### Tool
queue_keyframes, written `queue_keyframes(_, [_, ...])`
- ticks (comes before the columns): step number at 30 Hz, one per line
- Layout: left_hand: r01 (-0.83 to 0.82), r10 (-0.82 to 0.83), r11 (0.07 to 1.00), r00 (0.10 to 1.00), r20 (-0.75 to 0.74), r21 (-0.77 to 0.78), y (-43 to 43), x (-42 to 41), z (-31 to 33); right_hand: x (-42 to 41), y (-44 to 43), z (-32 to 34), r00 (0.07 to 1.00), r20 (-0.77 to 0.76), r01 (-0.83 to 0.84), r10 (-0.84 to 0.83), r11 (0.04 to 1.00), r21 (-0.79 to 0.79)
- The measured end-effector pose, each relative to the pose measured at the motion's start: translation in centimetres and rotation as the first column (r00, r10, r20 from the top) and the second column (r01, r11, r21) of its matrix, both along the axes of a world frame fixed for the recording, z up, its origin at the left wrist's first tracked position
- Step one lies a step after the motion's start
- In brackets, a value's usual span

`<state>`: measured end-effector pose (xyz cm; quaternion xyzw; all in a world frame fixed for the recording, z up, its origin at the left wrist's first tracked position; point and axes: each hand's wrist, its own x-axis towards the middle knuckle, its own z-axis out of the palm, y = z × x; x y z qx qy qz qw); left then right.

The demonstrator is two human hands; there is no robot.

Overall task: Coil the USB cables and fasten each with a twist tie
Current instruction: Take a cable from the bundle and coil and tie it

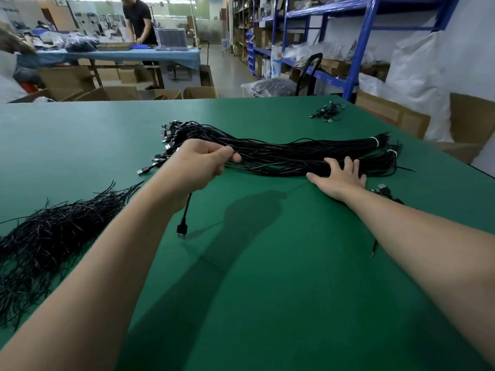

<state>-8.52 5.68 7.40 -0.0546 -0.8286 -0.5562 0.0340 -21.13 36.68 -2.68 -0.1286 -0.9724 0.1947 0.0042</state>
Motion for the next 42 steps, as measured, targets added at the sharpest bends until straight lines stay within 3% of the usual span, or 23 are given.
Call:
queue_keyframes(5, [0.02,-0.012,0.965,0.999,-0.035,0.263,-3.8,1.4,3.4,-0.1,0.0,-0.1,1.0,-0.004,0.004,-0.003,1.0,0.019])
queue_keyframes(10, [0.109,-0.063,0.909,0.99,-0.125,0.402,-4.8,3.8,6.7,0.6,-0.4,0.0,1.0,-0.012,0.021,-0.021,1.0,0.008])
queue_keyframes(13, [0.093,-0.028,0.889,0.988,-0.149,0.449,-3.8,4.8,7.3,2.2,-1.6,0.9,0.964,-0.259,0.054,-0.066,0.997,-0.055])
queue_keyframes(15, [0.079,-0.022,0.87,0.992,-0.122,0.486,-2.6,5.2,6.9,4.1,-3.5,2.7,0.848,-0.524,-0.019,-0.085,0.982,-0.19])
queue_keyframes(17, [0.075,-0.031,0.831,0.996,-0.089,0.551,-1.5,5.7,6.5,7.2,-6.5,5.6,0.777,-0.625,-0.21,-0.076,0.904,-0.372])
queue_keyframes(19, [0.082,-0.036,0.821,0.995,-0.092,0.564,-0.7,6.2,6.2,11.1,-10.2,8.4,0.835,-0.542,-0.443,0.098,0.704,-0.555])
queue_keyframes(21, [0.089,-0.024,0.867,0.99,-0.137,0.491,-0.1,6.6,6.1,15.1,-13.4,10.8,0.84,-0.384,-0.528,0.384,0.418,-0.739])
queue_keyframes(23, [0.102,-0.025,0.883,0.985,-0.171,0.459,0.3,7.2,6.2,17.9,-15.7,12.2,0.774,-0.302,-0.48,0.556,0.204,-0.853])
queue_keyframes(25, [0.108,-0.032,0.882,0.985,-0.169,0.459,0.3,7.8,6.2,19.6,-16.9,13.1,0.728,-0.298,-0.418,0.618,0.056,-0.907])
queue_keyframes(27, [0.096,-0.029,0.902,0.986,-0.164,0.421,0.1,8.4,6.1,20.6,-17.6,13.4,0.705,-0.296,-0.362,0.644,-0.032,-0.932])
queue_keyframes(34, [0.066,0.016,0.955,0.962,-0.272,0.289,-0.8,9.0,6.3,21.4,-18.4,12.3,0.682,-0.216,-0.239,0.698,-0.067,-0.969])
queue_keyframes(39, [-0.085,0.072,0.996,0.934,-0.35,-0.021,-2.0,8.4,5.8,20.6,-16.8,12.3,0.703,-0.224,-0.275,0.675,-0.033,-0.961])
queue_keyframes(42, [-0.225,0.044,0.925,0.864,-0.502,-0.306,-2.2,7.9,5.3,20.5,-15.8,12.5,0.691,-0.232,-0.297,0.684,-0.024,-0.955])
